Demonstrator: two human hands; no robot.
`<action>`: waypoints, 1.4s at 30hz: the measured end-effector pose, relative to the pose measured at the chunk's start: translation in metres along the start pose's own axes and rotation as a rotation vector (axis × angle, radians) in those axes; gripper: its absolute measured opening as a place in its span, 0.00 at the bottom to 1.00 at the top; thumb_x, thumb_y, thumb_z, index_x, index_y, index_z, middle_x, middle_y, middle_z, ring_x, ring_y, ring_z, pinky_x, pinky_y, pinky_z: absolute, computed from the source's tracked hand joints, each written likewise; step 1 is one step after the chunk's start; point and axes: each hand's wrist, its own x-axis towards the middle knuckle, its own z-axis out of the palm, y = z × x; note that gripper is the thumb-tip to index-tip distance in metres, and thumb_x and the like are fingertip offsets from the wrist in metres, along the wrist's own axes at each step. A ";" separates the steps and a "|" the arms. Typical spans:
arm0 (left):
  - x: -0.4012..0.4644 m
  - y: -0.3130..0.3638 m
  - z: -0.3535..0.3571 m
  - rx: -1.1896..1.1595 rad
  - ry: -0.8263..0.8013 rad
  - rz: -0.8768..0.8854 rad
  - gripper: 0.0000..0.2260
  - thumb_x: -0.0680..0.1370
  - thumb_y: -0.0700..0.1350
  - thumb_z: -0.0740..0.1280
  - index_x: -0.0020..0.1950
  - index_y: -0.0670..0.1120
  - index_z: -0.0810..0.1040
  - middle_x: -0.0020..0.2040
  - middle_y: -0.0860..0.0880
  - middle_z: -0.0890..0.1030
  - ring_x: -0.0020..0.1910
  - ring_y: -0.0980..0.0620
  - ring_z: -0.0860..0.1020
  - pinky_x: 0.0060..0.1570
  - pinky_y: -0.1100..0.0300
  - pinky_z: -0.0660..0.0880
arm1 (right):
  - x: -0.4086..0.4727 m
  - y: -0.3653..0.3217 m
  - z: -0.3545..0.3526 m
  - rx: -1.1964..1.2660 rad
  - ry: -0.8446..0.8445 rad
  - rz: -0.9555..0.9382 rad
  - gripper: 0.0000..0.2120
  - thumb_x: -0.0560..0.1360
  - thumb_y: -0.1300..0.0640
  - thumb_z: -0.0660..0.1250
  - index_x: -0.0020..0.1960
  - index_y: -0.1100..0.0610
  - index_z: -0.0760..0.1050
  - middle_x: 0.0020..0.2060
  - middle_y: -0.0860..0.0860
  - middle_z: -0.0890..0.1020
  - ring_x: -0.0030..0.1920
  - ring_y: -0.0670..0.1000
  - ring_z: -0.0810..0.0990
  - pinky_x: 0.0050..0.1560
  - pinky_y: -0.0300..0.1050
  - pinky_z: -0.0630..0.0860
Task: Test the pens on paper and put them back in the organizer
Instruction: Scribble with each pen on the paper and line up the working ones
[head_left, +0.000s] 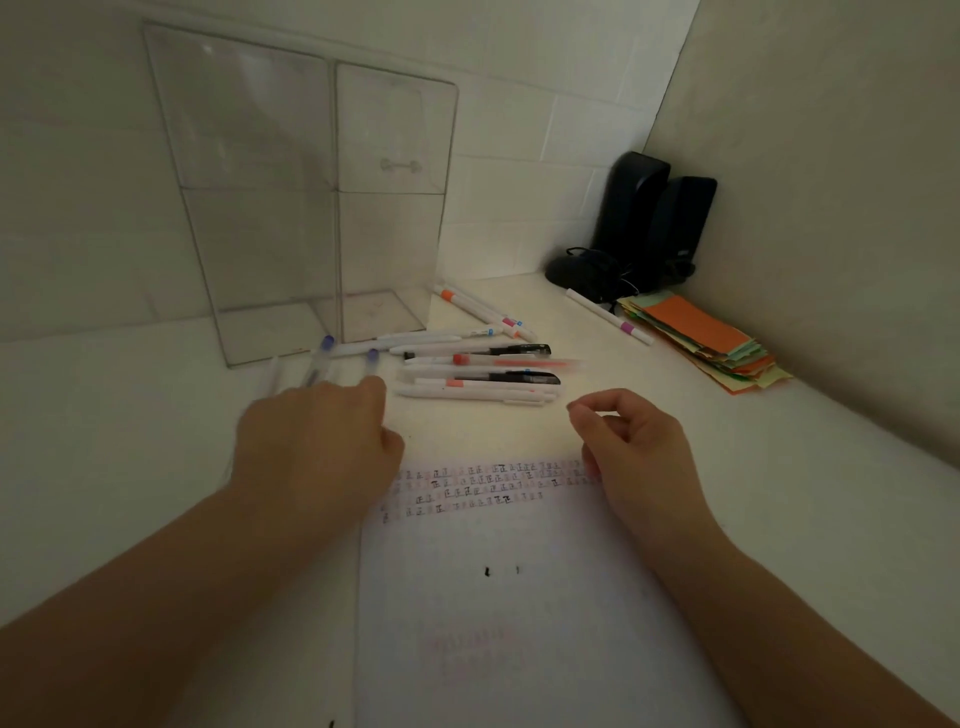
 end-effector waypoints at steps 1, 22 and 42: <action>0.000 -0.002 -0.002 0.014 0.004 -0.026 0.08 0.77 0.51 0.53 0.45 0.51 0.70 0.31 0.53 0.67 0.31 0.54 0.68 0.33 0.60 0.64 | 0.001 0.000 0.000 0.007 -0.002 0.010 0.05 0.76 0.53 0.63 0.43 0.50 0.76 0.24 0.50 0.74 0.22 0.40 0.69 0.32 0.37 0.66; 0.047 0.032 0.025 -0.205 0.041 0.323 0.08 0.78 0.50 0.58 0.54 0.49 0.69 0.54 0.50 0.72 0.54 0.50 0.68 0.54 0.56 0.64 | 0.004 0.005 0.000 0.042 -0.057 0.002 0.05 0.75 0.53 0.64 0.41 0.49 0.76 0.26 0.52 0.75 0.27 0.46 0.70 0.34 0.41 0.68; 0.002 0.040 -0.002 -1.214 -0.454 0.314 0.06 0.76 0.44 0.64 0.44 0.52 0.80 0.33 0.56 0.82 0.27 0.64 0.74 0.27 0.74 0.67 | -0.004 -0.010 -0.008 1.017 -0.487 0.187 0.24 0.74 0.39 0.53 0.38 0.57 0.77 0.21 0.51 0.70 0.20 0.47 0.64 0.21 0.36 0.64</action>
